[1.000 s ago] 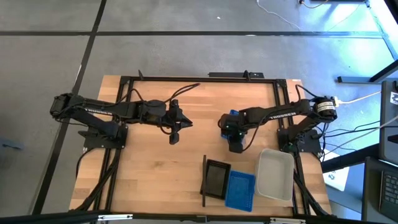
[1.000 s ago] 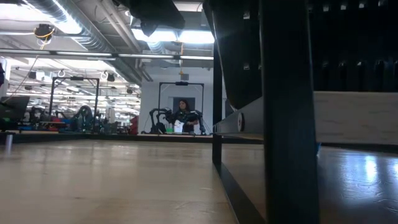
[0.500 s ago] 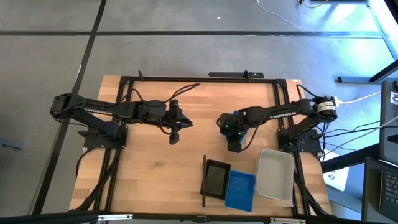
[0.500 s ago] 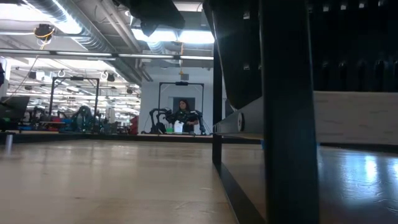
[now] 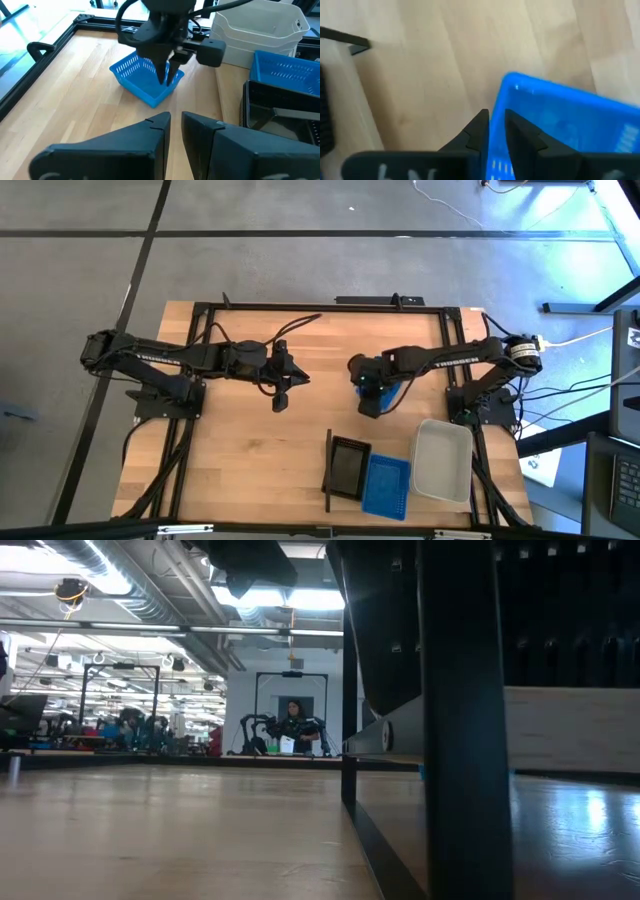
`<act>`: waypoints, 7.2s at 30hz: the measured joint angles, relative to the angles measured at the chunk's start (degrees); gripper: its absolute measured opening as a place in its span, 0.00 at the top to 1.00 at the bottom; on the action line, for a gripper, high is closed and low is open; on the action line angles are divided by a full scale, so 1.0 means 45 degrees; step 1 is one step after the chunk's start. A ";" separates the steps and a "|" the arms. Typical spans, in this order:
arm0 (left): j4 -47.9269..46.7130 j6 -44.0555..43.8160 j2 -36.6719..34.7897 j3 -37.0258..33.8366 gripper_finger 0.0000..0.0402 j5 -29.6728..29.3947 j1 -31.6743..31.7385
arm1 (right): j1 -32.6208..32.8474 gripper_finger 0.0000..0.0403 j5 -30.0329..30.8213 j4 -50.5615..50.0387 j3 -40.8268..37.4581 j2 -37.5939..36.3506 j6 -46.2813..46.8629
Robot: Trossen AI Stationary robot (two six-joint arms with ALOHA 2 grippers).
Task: Stack baskets on shelf by color
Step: Stack the blue bin on top of the blue bins on the shelf, then return to Home Position
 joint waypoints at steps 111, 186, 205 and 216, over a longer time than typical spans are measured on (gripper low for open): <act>-0.0053 0.2782 -0.0005 0.0000 0.90 0.0014 0.0024 | 0.9322 1.00 -0.0109 -0.8158 1.1705 0.1355 0.8202; -0.1112 0.0305 -0.2011 0.0002 0.91 0.0801 -0.0341 | 0.6257 1.00 0.6941 -1.0158 0.8605 -0.4059 0.2372; -0.4038 -0.0017 -0.6338 -0.1044 1.00 0.0233 -0.0682 | 0.6257 1.00 0.4524 -0.2837 0.0362 -1.2707 0.0201; -0.3145 -0.0923 -1.1255 -0.3619 1.00 0.0246 -0.1039 | 0.6257 1.00 0.3890 -0.1408 -0.2630 -1.6139 -0.0461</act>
